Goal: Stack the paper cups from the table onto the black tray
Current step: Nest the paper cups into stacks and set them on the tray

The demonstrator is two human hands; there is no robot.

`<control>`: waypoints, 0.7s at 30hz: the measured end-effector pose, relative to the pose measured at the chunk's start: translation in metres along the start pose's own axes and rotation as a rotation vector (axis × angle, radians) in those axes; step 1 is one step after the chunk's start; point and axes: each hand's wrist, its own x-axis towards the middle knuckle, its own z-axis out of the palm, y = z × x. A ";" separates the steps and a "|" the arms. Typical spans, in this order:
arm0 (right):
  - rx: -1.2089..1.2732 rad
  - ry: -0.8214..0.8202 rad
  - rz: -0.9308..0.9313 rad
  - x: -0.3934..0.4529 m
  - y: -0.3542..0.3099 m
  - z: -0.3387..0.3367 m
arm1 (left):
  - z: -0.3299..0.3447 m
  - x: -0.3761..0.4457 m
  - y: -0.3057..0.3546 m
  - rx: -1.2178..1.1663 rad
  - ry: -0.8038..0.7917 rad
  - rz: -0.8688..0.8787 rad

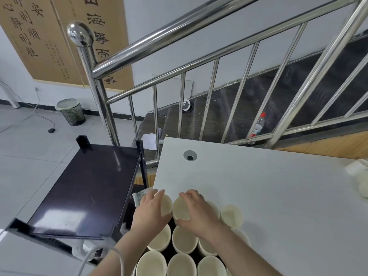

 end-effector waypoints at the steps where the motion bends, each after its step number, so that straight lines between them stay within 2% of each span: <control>1: -0.008 -0.004 0.005 0.001 0.001 0.001 | 0.001 0.000 -0.001 0.004 -0.001 0.004; 15: -0.033 0.018 0.020 0.000 0.002 0.008 | 0.005 0.000 -0.004 0.038 -0.014 0.033; 18: -0.015 0.038 0.026 -0.007 0.005 0.001 | 0.001 -0.004 0.008 0.033 0.018 0.036; 21: 0.008 0.088 0.046 -0.021 0.015 -0.016 | -0.005 -0.010 0.031 -0.020 0.070 0.108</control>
